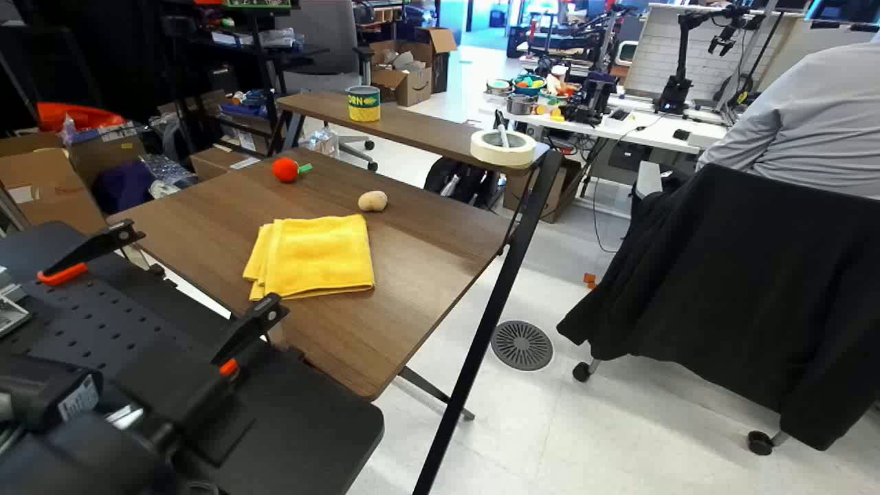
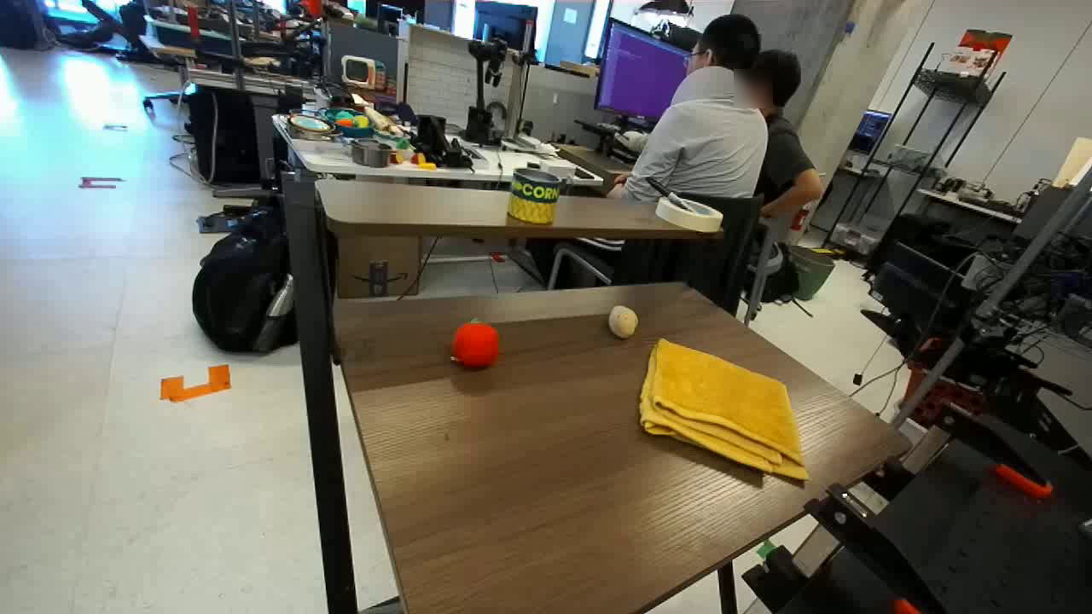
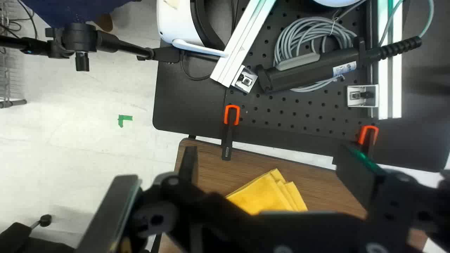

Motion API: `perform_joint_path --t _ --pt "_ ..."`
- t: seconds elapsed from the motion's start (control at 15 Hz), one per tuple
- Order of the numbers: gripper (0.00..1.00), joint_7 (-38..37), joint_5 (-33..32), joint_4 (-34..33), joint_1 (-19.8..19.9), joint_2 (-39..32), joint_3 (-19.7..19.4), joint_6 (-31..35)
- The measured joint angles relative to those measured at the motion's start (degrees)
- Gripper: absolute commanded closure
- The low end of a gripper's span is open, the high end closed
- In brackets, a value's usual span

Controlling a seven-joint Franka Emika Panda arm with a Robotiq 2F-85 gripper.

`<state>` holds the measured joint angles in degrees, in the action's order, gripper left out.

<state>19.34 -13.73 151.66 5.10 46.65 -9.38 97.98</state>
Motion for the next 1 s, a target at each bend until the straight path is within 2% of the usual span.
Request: perform_joint_path --t 0.4,0.6,0.8,0.87,1.0 --pt "0.00 -1.31 0.12 0.19 0.00 -0.75 -0.32 0.99" --pt "0.00 -4.93 0.32 1.92 0.33 -5.89 -4.08 12.39" --pt "0.00 -5.53 1.74 2.36 1.89 -15.77 -9.99 25.64" --pt "0.00 -5.53 2.79 1.85 1.80 -19.37 -12.03 28.40" --pt "0.00 -4.95 3.12 1.19 2.54 -22.87 -12.03 29.29"
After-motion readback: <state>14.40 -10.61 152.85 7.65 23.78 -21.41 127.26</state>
